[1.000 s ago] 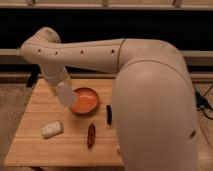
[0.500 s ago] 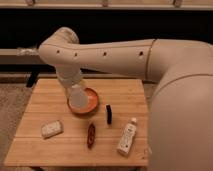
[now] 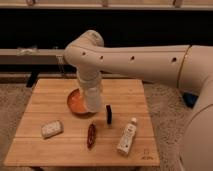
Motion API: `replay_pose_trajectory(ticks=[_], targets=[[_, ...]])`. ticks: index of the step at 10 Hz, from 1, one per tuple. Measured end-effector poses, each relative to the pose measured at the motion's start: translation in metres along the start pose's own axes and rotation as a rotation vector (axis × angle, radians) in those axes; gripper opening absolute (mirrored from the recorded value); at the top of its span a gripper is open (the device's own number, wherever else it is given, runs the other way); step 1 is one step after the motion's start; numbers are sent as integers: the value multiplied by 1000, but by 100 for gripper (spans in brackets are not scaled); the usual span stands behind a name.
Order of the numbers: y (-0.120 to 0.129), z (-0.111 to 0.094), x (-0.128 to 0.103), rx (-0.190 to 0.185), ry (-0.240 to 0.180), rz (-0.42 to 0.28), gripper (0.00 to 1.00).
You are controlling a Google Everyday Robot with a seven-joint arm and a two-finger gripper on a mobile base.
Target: Place the ceramic cup over the eraser
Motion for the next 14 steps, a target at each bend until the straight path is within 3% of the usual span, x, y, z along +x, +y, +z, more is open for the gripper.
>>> replay_pose_trajectory(ticks=[7,14], targets=[[-36,33,27,-21,56,110,0],[-57,59,33,-14,52,167,0]])
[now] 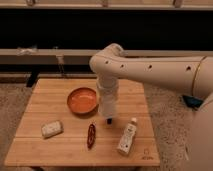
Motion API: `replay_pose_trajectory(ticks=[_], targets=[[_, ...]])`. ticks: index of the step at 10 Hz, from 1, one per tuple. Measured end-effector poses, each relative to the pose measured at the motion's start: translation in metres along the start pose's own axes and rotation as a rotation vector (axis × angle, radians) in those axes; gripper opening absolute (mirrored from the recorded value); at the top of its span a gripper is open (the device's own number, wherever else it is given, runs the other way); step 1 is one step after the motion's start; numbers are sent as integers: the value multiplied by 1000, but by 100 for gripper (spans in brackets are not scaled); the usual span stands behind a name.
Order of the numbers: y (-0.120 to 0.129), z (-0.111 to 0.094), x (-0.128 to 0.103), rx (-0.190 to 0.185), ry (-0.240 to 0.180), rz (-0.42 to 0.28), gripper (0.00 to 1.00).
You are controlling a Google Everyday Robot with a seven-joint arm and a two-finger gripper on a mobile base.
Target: Place the ceramic cup over the eraser
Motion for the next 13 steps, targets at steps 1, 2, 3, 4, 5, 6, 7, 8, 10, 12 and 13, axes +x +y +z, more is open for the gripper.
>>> replay_pose_trajectory(ticks=[1,2,3,4,5,6,7,8,10,12,13], targets=[[-2,10,1,-5,-1,7,0],[-3,24,1,-13,0,10,0],[-2,34,1,-17,2,10,0],[-2,46,0,-21,5,12,1],[-4,55,1,-25,12,19,7],[-7,62,3,-26,18,23,17],[-8,71,4,-27,26,26,27],[-9,77,7,-30,34,32,39],[-15,84,12,-26,42,47,56],[-17,90,15,-19,48,49,76],[-17,92,15,-17,47,44,80]])
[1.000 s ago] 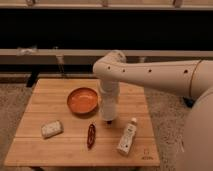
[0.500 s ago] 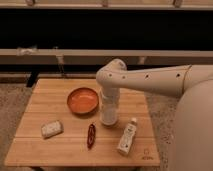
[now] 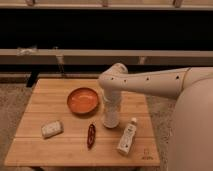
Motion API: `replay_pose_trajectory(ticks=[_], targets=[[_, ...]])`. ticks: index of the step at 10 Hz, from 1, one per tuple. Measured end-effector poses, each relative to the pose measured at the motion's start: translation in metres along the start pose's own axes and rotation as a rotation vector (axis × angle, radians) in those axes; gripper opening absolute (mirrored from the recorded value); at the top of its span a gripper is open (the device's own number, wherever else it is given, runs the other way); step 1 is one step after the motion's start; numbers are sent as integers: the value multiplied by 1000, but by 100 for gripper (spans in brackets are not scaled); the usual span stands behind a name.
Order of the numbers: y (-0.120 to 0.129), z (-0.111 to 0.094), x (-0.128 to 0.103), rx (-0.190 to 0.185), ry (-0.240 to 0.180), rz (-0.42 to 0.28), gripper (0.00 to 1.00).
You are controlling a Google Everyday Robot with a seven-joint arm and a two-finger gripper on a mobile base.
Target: Place the ceramic cup over the eraser
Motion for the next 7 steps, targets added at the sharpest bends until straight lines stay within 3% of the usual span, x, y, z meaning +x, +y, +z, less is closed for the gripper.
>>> replay_pose_trajectory(ticks=[4,7], targets=[[8,-8,-7,25,-32,-46,80],[22,-31,-15,80,-36,-96,80]])
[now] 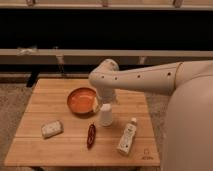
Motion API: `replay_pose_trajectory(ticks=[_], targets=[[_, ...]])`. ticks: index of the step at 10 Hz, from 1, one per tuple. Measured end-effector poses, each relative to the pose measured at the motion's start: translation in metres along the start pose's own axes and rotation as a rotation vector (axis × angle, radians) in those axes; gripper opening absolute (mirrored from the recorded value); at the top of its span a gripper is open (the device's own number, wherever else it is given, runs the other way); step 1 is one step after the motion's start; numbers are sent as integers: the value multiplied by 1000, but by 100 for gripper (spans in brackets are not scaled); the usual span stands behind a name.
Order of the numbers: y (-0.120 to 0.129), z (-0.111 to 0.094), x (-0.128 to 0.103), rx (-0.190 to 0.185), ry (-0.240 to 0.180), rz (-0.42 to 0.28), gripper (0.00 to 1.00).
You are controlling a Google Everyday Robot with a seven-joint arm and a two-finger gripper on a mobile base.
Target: Place the ceramic cup over the eraser
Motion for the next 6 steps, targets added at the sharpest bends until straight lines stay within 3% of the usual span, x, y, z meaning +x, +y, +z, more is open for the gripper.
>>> replay_pose_trajectory(ticks=[3,6], targets=[[11,-20,-11,23,-19,-38,80],[11,-20,-10,24,-18,-39,80]])
